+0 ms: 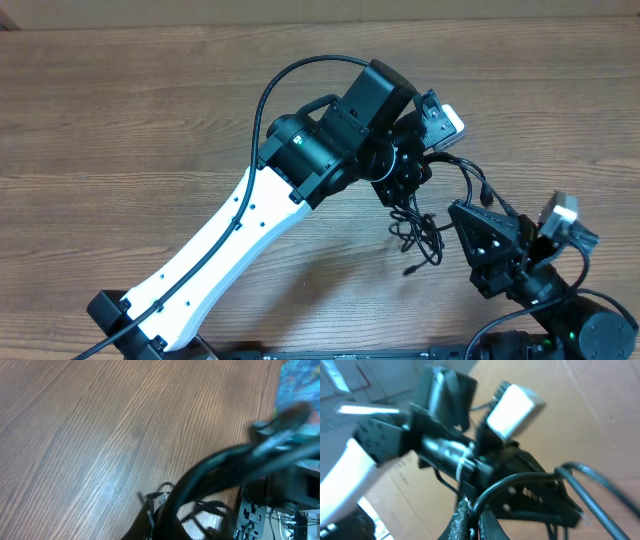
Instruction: Untangle cables
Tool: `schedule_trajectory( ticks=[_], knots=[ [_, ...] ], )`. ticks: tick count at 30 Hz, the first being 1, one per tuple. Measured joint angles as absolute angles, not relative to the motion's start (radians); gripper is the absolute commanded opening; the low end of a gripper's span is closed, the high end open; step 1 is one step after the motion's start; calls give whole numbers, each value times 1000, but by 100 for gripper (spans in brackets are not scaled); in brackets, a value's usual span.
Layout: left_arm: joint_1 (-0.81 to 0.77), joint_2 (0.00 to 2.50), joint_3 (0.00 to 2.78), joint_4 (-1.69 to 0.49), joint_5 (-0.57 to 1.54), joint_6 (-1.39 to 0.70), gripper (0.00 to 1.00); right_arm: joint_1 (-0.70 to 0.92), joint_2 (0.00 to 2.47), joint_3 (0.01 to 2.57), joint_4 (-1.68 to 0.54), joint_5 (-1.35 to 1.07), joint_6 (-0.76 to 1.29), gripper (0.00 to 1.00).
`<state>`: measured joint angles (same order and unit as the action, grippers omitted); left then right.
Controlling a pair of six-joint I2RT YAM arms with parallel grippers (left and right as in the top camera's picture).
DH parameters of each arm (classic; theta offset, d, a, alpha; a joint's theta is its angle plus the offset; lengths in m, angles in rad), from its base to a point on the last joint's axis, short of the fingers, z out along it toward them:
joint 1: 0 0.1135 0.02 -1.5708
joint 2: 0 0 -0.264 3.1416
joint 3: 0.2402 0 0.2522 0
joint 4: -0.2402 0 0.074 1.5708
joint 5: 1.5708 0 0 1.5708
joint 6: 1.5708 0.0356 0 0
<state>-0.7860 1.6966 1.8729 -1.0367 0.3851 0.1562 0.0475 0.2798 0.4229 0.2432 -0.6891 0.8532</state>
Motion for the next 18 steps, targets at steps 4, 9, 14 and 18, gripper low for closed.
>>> schedule_trajectory(
  ticks=[4,9,14,18],
  knots=[
    [-790,1697,1873,-1059,376,157,4,47,280,422,278,-649,970,4],
    [-794,1697,1873,-1097,356,164,4,47,280,422,287,-565,1119,4],
    [-796,1697,1875,-1148,354,207,4,48,281,422,287,-422,1247,4],
    [-797,1697,1877,-1200,362,269,4,49,281,422,257,-288,1282,4]
  ],
)
